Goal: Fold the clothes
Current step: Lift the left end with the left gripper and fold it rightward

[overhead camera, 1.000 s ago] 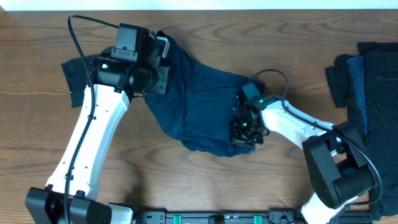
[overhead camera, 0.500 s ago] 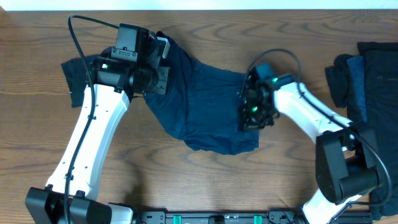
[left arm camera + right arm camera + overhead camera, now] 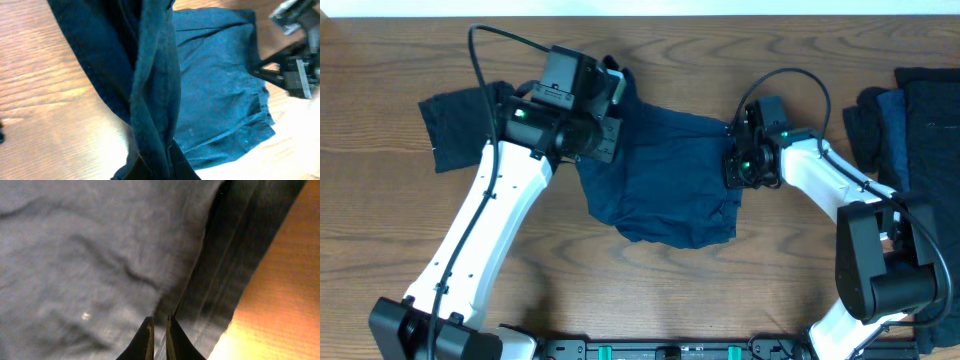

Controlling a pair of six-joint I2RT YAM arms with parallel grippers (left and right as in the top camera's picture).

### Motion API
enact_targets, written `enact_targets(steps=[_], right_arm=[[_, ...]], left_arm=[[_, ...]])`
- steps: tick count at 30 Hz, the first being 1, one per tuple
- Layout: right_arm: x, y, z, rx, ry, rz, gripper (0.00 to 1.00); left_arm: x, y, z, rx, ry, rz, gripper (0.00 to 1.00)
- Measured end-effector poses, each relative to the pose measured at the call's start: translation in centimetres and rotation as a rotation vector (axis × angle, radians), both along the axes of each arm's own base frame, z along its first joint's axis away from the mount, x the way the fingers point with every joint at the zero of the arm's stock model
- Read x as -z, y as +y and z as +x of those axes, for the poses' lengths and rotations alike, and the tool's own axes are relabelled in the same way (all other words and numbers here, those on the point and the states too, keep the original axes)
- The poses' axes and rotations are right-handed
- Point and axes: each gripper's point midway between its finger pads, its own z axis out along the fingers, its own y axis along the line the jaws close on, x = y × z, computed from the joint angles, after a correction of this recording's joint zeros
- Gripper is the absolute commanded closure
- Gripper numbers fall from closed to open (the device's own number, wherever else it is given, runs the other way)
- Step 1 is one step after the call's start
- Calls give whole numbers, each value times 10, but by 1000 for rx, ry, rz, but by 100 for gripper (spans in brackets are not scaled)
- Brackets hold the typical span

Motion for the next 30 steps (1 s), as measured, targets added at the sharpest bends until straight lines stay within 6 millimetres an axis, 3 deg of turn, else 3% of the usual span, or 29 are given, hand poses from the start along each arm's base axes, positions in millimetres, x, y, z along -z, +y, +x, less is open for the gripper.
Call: enact_targets(steps=[4,14,20,30], right_arm=[[13,-3,-3,5,-19,-8,93],[14,-3,1,16,-69,5,94],[15,-2,2,15,-91,14,94],[15,-2,2,15,-93,15,94]], left_arm=[[1,-8,-4,-9,14,-13,94],[24,-46,1,-77,87,-69,94],[19,-78,-4,-69,74,-123,94],[16,-114,-25,-3,76,-146,94]])
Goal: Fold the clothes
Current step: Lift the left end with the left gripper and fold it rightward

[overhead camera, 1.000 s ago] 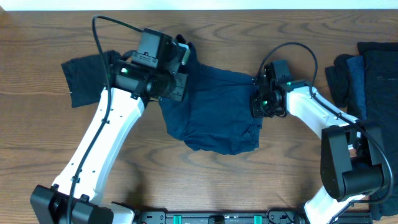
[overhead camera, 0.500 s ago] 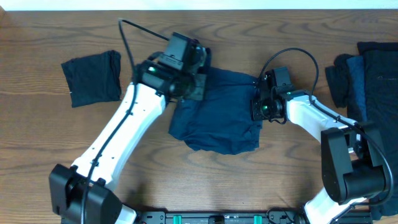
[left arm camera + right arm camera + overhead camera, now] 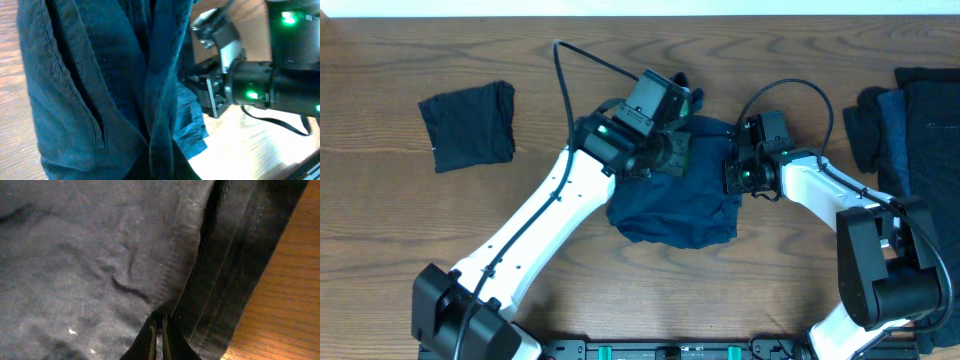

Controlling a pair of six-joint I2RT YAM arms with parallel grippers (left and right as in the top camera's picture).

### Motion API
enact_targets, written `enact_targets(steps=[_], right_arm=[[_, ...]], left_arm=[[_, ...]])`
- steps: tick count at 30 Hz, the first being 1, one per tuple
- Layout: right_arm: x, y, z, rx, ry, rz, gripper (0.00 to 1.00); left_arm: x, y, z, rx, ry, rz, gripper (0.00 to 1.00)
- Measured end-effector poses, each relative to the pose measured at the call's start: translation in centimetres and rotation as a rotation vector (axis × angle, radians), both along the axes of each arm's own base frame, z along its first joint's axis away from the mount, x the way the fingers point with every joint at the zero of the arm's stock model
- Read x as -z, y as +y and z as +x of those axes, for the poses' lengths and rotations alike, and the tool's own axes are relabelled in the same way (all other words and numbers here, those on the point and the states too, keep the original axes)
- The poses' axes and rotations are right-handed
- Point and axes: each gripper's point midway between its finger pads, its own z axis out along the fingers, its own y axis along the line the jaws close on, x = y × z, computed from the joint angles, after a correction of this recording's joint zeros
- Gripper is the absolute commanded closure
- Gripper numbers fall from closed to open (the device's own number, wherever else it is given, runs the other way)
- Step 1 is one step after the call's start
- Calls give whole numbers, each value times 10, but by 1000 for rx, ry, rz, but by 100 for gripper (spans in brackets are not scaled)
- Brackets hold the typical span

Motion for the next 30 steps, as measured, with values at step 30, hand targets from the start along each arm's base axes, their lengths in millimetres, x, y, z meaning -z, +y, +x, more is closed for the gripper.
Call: enact_targets(steps=[30], right_arm=[[0,0,0,0,0,-1,96]], left_arm=[[61,-51,-10,-6,121,13,93]])
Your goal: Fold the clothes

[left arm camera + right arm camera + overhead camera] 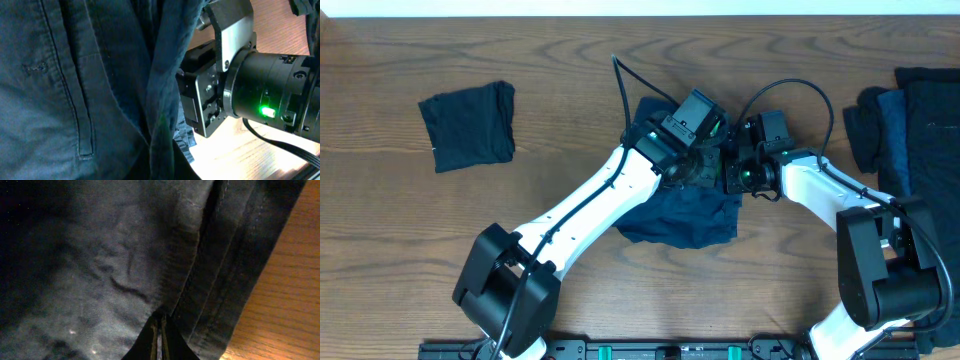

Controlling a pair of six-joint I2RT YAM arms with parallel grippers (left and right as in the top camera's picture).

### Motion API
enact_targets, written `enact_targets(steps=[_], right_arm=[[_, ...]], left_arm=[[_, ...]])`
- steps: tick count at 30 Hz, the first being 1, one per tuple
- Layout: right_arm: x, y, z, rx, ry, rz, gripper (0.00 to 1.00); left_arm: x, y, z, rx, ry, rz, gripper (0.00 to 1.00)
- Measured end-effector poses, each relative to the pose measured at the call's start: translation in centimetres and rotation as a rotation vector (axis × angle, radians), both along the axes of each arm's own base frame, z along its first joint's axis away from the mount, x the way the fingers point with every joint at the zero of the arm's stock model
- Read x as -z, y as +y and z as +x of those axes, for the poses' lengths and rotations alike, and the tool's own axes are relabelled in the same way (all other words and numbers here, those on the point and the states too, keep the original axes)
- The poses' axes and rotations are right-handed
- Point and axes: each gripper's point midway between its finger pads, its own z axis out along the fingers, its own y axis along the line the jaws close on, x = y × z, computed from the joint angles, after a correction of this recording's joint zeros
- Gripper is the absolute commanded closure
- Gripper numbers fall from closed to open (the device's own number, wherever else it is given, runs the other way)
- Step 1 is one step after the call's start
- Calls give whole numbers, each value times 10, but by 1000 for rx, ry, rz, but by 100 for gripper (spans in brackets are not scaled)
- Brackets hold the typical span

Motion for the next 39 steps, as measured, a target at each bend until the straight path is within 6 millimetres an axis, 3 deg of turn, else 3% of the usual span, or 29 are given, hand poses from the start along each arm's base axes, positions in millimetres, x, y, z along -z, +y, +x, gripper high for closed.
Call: enact_targets(steps=[6,9,10,13,15,19,20,22,23,24,27,32,36,39], right_arm=[[-1,-4,-3,9,25,-21,99],[-6,-20,-11,39,82,-80,97],[-11,-24,-9,49,77,-88,97],[-41,-35,5,83,30,-97,97],[-73,-38,18,101,-44,-85,97],[-120,-40,26,112,-155,-63,96],[-128,-40,26,113,-172,-60,96],[-138,-39,24,111,-192,-49,97],[-142,-38,23,109,-201,-41,98],[-146,-37,22,105,-207,-32,99],[-153,-30,19,88,-217,6,99],[-150,-20,17,60,-192,61,99],[-125,-15,23,50,-135,71,99],[-94,-12,32,41,-88,67,99]], left_arm=[[0,-1,0,0,-2,-2,93],[-2,-3,2,2,-13,-14,92],[-3,-4,2,3,-13,-17,88],[-4,-7,2,12,-12,-31,52],[-6,-10,3,14,-14,-49,40],[-11,-18,2,34,-10,-92,33],[-11,-19,1,41,-8,-99,34],[-13,-21,-2,50,0,-108,63],[-13,-20,-3,56,0,-105,89],[-14,-18,-4,60,2,-100,94],[-17,-11,-12,71,13,-79,94],[-9,1,-27,71,77,-24,94],[-7,-4,-34,91,80,-18,94],[3,-11,-41,115,86,-12,94]])
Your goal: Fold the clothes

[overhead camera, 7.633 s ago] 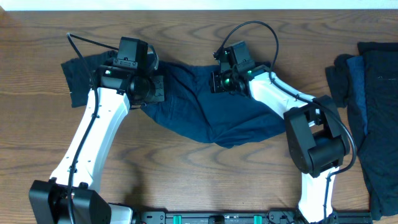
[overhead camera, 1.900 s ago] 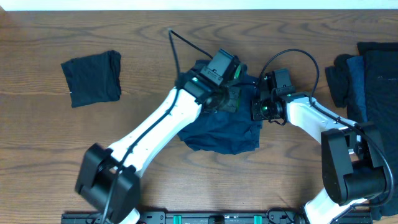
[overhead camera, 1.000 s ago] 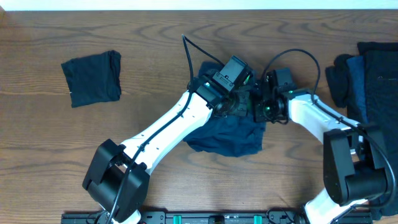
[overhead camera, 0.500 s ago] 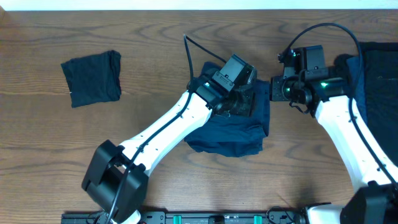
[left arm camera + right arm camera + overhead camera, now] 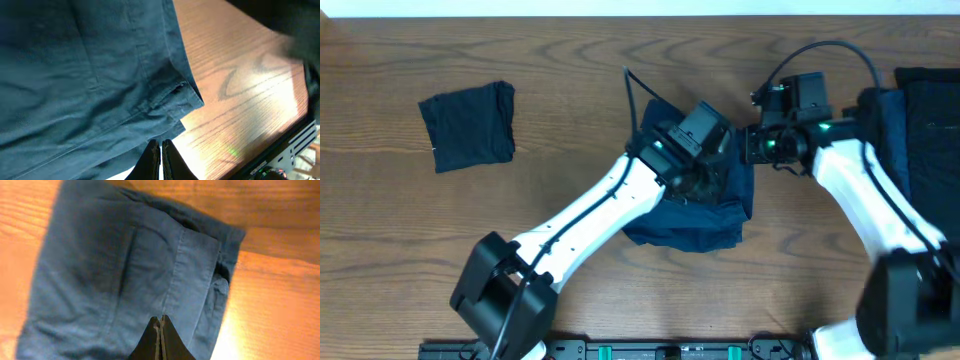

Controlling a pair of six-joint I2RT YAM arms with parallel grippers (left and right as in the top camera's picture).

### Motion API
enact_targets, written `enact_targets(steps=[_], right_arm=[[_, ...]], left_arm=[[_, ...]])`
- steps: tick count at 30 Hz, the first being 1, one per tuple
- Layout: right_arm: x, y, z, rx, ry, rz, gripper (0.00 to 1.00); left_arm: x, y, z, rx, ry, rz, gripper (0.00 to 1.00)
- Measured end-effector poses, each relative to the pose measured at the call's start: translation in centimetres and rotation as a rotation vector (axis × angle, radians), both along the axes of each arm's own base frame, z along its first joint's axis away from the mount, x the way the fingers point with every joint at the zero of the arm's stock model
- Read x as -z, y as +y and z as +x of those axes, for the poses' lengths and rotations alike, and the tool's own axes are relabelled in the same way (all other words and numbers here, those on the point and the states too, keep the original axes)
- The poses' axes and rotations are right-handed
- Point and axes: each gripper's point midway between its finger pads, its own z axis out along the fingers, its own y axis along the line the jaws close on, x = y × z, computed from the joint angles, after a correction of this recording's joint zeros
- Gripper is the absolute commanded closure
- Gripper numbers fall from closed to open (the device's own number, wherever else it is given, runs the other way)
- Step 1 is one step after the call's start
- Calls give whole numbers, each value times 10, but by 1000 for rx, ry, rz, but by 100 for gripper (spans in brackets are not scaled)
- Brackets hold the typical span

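Note:
The dark blue garment lies doubled over in the middle of the wooden table, its seams and hem showing in the left wrist view and the right wrist view. My left gripper hangs over the garment's right part. Its fingers are shut with no cloth between them, just above the hem where it meets the table. My right gripper is raised off the garment's upper right corner. It is also shut and holds nothing.
A folded black cloth lies at the far left. A pile of dark clothes sits at the right edge, behind my right arm. The table's front rail runs along the bottom.
My left gripper has let go of the fold it held beside the right gripper and is shut over the hem. My right gripper has left the garment's edge and stands higher, to the right.
First my left gripper held the garment's left part up left of centre, with the right gripper shut on its right edge. In the following two moments the left gripper held that fold farther right, then beside the right gripper. Now both have let go and the garment lies doubled.

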Motion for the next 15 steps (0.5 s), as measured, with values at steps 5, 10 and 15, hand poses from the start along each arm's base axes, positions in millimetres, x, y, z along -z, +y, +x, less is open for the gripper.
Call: enact_targets(steps=[5,10,15], right_arm=[[50,3,17,-15,37,-12,99],[87,4,21,-20,82,-18,99],[90,5,23,-22,86,-14,99]], left_arm=[[32,-7,-6,22,19,19,94],[74,-7,-8,25,62,55,94],[111,-9,-19,43,162,83,94]])
